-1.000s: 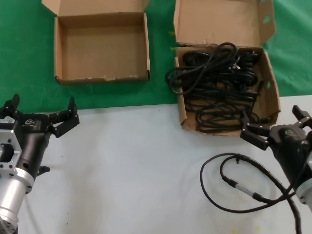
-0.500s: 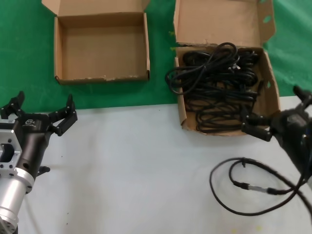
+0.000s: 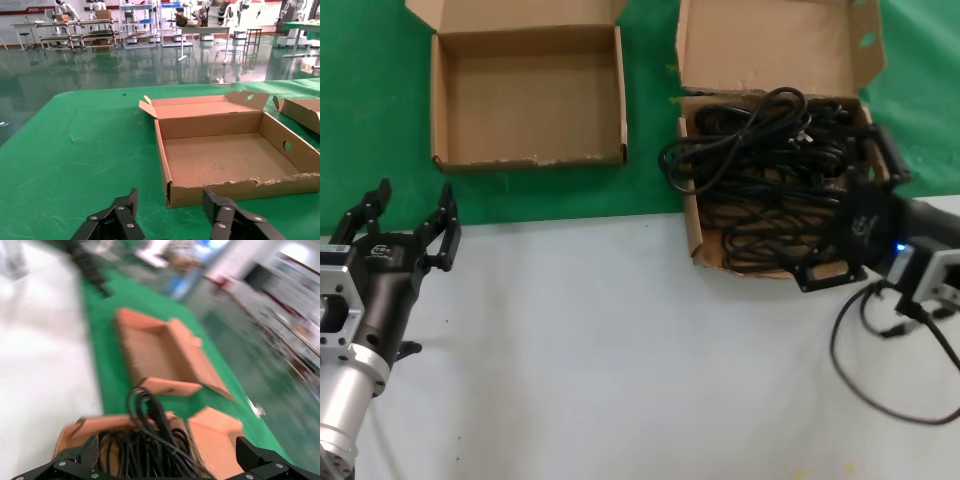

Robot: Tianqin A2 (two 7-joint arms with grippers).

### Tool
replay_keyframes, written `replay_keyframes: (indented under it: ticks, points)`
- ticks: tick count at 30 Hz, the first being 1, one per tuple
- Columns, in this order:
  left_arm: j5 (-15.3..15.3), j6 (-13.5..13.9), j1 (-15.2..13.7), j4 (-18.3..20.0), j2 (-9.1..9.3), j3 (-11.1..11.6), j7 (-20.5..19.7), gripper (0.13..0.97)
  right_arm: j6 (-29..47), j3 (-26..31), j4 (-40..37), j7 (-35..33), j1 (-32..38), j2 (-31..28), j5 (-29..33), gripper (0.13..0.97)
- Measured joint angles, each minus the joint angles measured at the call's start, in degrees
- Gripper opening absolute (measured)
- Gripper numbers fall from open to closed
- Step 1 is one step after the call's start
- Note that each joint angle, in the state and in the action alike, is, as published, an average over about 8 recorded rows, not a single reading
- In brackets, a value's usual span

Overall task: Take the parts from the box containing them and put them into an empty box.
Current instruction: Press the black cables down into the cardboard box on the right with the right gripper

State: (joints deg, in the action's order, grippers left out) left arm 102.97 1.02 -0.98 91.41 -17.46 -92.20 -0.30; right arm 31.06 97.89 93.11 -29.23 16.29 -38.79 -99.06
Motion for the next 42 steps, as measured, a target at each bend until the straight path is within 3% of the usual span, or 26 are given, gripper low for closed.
replay_keyframes:
  ticks: [7, 18, 27, 33, 37, 42]
  points:
    - [0.0, 0.0, 0.0, 0.0, 0.0, 0.0, 0.0, 0.436, 6.9, 7.8, -5.6, -9.8, 12.6, -1.8, 8.6, 0.966]
    - [0.0, 0.0, 0.0, 0.0, 0.0, 0.0, 0.0, 0.24, 8.2, 15.9, -14.7, -13.8, 26.7, 3.1, 19.2, 0.946]
    - [0.0, 0.0, 0.0, 0.0, 0.0, 0.0, 0.0, 0.161, 7.2, 19.5, -21.4, -16.8, 33.4, 7.4, 23.0, 0.87]
    - [0.0, 0.0, 0.0, 0.0, 0.0, 0.0, 0.0, 0.157, 6.9, 20.7, -24.8, -18.3, 35.8, 8.8, 23.7, 0.776]
    - [0.0, 0.0, 0.0, 0.0, 0.0, 0.0, 0.0, 0.149, 6.9, 21.2, -26.5, -19.0, 36.7, 9.4, 23.7, 0.776]
    - [0.0, 0.0, 0.0, 0.0, 0.0, 0.0, 0.0, 0.145, 7.1, 21.6, -28.0, -19.1, 37.2, 9.8, 23.6, 0.658]
